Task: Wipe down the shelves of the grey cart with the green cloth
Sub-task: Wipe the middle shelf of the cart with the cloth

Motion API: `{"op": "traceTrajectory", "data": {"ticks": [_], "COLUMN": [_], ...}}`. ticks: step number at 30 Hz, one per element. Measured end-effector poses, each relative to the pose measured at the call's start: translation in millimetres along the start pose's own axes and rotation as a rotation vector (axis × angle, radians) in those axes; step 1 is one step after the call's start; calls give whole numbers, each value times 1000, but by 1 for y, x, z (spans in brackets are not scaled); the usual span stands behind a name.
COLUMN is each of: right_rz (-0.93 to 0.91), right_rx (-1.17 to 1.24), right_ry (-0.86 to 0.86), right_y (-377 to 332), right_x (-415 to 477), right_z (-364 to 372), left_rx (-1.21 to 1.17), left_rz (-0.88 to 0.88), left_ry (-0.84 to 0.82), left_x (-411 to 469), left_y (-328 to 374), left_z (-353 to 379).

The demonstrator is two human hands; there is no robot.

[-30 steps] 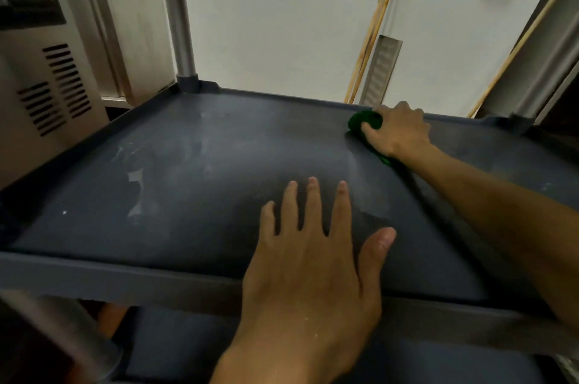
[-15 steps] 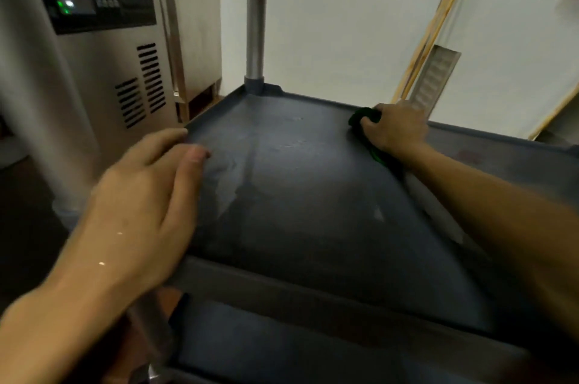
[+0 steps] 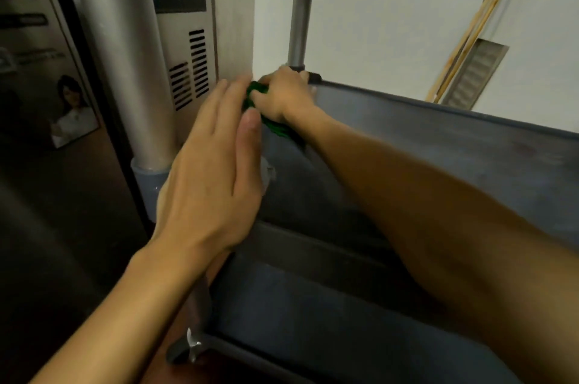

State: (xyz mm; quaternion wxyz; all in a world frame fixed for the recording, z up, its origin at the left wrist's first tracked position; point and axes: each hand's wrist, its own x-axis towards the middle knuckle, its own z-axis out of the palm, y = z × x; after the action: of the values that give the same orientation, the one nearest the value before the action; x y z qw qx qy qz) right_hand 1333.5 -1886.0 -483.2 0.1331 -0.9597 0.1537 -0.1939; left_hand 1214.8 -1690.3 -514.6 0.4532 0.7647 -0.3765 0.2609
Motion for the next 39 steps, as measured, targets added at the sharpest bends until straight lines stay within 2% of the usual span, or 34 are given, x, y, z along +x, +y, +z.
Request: {"op": "traceTrajectory", "data": {"ticks": [3,10,15,18,24,31,39], "right_rz": [-40,-368,-505,-562,-481,-373,-25], "right_rx": [32,161,215,192,236,227,216], "right_ry": [-42,-203,-281,-270,-233,-153,-97], "right_y": [-12,-34,-22,-2,47,139,232], "right_x": [-20,-104,-155,-182,-221,-290,-373], "right_z": [-7,-36,-55,-68,-97,-159,-233], "left_rx": [-10,-21,-84,-49,109,100,170], "left_rz": [27,-16,-28,-25,-59,-96,-129], "left_ry": [30,15,-3,-38,-166,-199,-229], "left_x": [2,1,0,-2,-1,-1,0], "left_y": [-2,1,7,5,5,8,9], "left_z": [-1,-6,-11,-14,-16,-15,-12]}}
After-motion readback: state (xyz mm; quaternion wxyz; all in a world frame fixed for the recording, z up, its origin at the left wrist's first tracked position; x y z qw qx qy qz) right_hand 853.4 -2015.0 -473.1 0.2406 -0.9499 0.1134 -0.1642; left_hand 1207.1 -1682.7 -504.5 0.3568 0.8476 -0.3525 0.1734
